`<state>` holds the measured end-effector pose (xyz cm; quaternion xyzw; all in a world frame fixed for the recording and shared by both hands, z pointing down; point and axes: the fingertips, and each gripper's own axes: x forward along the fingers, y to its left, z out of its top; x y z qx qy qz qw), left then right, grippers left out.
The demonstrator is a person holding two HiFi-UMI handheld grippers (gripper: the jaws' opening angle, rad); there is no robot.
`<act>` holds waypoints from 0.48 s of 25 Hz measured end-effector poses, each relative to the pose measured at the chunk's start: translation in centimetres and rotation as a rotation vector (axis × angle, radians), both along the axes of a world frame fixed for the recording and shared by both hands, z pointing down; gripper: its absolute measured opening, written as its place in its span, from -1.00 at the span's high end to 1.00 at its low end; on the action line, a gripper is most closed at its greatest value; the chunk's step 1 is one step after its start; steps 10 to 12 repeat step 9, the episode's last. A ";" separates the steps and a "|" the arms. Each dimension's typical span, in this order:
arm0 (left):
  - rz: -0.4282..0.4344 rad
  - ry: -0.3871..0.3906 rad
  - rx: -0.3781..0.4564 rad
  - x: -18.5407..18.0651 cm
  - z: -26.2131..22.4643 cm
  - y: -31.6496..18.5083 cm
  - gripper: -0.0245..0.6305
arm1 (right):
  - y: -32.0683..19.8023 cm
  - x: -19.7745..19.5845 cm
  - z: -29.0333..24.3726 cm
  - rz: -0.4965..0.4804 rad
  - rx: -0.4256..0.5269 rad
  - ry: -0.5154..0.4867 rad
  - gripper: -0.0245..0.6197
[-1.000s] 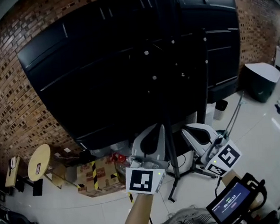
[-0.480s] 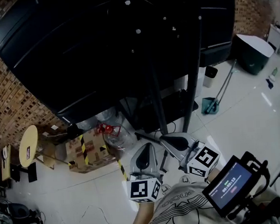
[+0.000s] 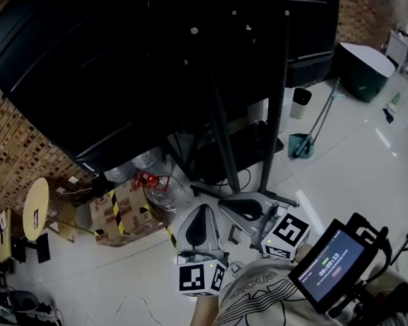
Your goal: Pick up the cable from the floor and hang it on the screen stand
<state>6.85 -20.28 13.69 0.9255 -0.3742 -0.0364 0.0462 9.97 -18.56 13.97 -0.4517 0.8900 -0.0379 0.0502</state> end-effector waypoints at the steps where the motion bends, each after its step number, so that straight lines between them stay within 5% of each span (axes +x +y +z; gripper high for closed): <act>1: 0.001 0.001 0.004 0.0 -0.2 0.1 0.86 | 0.0 -0.1 0.0 -0.002 0.001 0.004 0.92; 12: 0.034 -0.007 -0.004 0.8 -0.1 0.5 0.86 | 0.6 0.6 0.8 0.033 -0.033 -0.011 0.92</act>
